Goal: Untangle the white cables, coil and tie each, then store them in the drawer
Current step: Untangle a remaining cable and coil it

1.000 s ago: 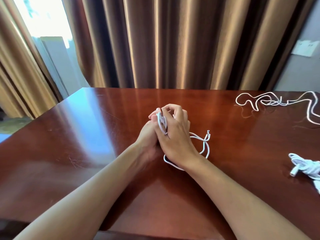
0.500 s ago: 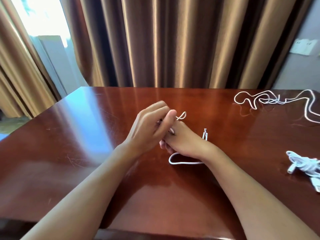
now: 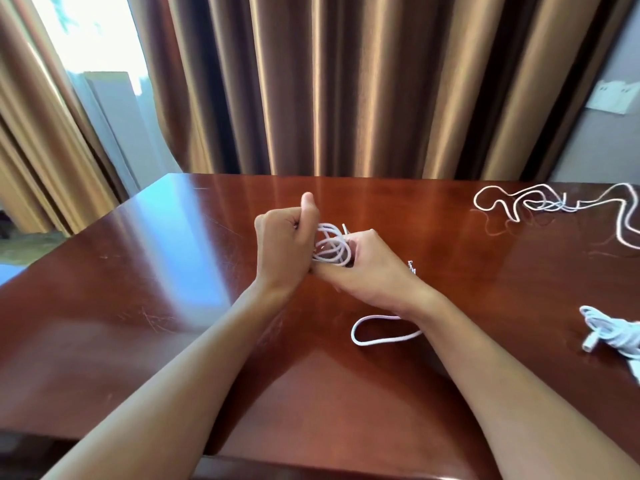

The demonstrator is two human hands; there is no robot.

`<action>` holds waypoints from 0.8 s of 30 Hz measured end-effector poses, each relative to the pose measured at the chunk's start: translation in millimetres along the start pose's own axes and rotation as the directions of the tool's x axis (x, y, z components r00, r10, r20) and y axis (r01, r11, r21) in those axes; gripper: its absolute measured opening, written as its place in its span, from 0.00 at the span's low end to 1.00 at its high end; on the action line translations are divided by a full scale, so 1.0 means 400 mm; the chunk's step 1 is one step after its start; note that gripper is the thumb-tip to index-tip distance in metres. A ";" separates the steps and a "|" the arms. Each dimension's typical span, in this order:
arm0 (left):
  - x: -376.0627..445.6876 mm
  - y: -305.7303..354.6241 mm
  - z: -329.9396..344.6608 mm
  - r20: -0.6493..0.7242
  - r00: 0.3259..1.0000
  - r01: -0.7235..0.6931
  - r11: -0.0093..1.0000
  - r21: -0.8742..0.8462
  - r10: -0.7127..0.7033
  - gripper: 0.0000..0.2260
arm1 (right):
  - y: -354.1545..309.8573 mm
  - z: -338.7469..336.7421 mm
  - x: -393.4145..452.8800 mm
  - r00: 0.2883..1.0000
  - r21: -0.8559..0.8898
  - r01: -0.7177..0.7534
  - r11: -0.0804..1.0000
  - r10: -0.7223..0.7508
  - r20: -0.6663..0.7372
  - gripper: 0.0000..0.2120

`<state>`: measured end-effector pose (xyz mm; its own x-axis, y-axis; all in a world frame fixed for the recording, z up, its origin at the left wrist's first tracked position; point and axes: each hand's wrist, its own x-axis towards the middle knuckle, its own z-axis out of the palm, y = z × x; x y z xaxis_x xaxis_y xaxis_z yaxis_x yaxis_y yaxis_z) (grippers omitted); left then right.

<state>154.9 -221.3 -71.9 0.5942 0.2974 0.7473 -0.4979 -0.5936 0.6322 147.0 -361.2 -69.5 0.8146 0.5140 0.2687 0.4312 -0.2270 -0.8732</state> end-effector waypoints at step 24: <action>-0.037 0.037 0.012 0.416 0.713 0.701 0.576 -0.420 -0.564 0.22 | -0.005 0.057 0.005 0.948 0.299 0.061 0.952 0.038 -0.315 0.18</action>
<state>141.9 -238.2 -74.4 0.9674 0.2361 0.0911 -0.1358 0.1808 0.9741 138.8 -340.9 -76.5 0.9111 0.2186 0.3495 0.3442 0.0629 -0.9368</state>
